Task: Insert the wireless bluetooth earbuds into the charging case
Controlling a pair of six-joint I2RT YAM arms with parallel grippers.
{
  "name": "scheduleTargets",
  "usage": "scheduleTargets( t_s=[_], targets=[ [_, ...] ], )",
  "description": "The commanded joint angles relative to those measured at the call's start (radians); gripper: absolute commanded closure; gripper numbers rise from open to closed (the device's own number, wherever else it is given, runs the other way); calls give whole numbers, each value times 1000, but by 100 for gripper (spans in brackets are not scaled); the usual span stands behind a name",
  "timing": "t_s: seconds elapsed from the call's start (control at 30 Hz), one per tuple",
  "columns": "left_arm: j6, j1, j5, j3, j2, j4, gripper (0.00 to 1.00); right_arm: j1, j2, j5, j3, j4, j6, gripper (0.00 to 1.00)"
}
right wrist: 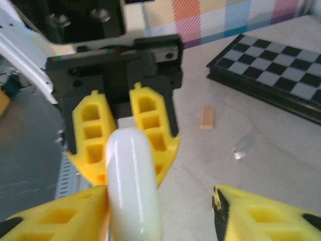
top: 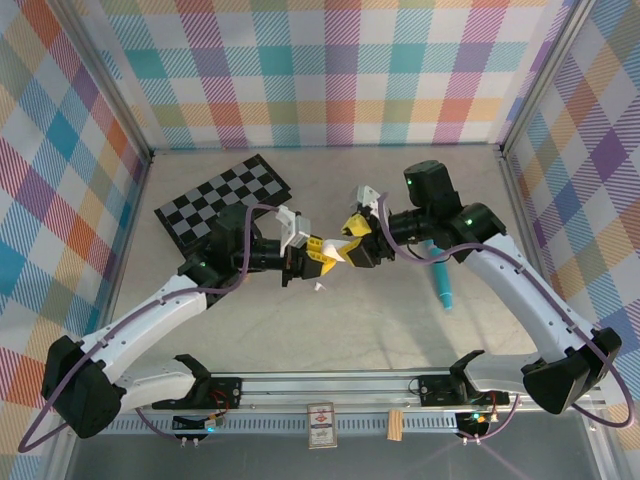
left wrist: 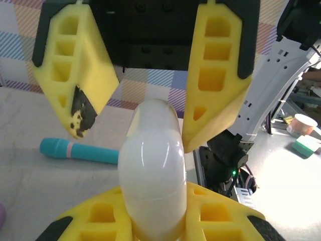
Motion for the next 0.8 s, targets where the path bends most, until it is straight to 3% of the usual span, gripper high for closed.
scheduleTargets(
  t_s=[0.0, 0.13, 0.27, 0.4, 0.57, 0.77],
  targets=[
    [6, -14, 43, -37, -11, 142, 93, 4, -9, 127, 4, 100, 88, 39],
    [133, -14, 68, -65, -12, 137, 89, 2, -35, 135, 5, 143, 124, 36],
    [227, -14, 17, -113, -37, 152, 87, 1, -47, 113, 7, 147, 138, 34],
    [224, -14, -64, -160, -72, 181, 87, -6, -82, 113, -45, 223, 211, 33],
    [180, -10, -102, -241, -123, 262, 91, -86, -94, 219, -170, 430, 503, 31],
    [130, -5, -113, -293, -185, 271, 93, -103, 60, 285, -143, 299, 566, 30]
  ],
)
